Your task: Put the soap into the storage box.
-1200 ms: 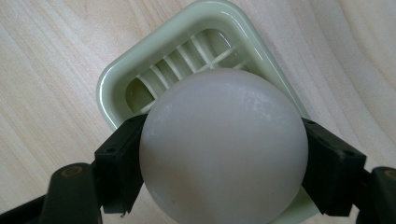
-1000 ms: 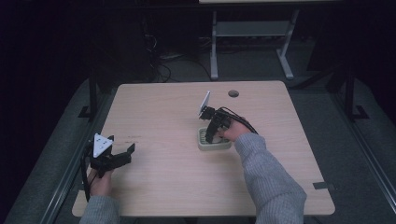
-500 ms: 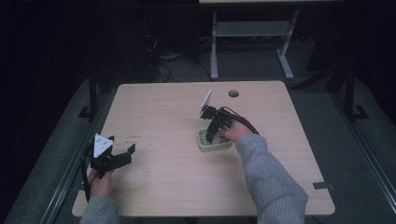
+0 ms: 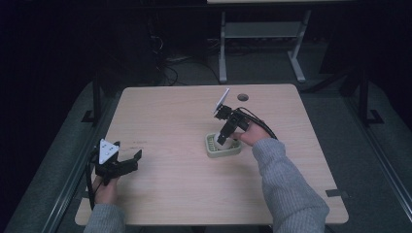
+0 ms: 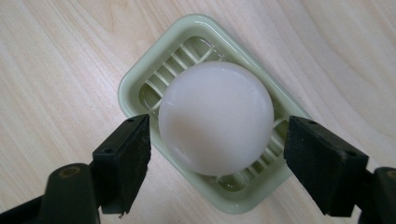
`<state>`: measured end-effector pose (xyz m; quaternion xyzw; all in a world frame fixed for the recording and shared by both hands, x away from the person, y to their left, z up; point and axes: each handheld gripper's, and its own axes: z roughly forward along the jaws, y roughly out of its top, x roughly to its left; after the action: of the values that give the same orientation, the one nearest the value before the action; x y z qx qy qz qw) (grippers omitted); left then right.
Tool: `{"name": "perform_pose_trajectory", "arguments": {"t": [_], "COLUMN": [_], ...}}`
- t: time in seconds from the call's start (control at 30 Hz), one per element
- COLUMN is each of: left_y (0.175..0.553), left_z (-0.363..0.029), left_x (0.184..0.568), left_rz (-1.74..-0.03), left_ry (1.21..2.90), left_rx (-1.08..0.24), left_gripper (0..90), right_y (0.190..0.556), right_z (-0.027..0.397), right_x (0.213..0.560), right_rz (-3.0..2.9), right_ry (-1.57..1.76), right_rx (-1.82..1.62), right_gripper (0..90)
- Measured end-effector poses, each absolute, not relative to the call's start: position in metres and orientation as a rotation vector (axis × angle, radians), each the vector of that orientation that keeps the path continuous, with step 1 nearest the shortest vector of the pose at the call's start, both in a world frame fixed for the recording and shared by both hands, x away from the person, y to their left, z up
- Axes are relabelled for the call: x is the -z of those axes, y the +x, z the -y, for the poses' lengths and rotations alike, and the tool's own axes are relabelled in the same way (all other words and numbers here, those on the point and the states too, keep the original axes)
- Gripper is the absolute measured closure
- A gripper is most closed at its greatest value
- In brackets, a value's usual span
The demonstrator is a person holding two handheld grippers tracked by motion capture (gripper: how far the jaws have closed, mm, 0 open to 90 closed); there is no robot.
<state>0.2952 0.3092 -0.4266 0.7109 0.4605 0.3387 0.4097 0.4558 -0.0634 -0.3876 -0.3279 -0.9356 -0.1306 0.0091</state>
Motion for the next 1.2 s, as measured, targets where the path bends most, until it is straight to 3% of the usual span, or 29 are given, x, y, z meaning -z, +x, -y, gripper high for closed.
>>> {"name": "perform_pose_trajectory", "arguments": {"t": [1.2], "left_y": [0.295], "left_z": [-0.308], "left_x": [0.427], "left_rz": [-1.158], "left_ry": [1.791], "left_rx": [-0.861], "left_gripper": [14.8], "right_y": [0.429], "right_z": [0.117], "right_x": [0.374], "right_rz": [2.894], "right_ry": [-1.115], "right_rx": [0.501], "right_gripper": [23.1]}}
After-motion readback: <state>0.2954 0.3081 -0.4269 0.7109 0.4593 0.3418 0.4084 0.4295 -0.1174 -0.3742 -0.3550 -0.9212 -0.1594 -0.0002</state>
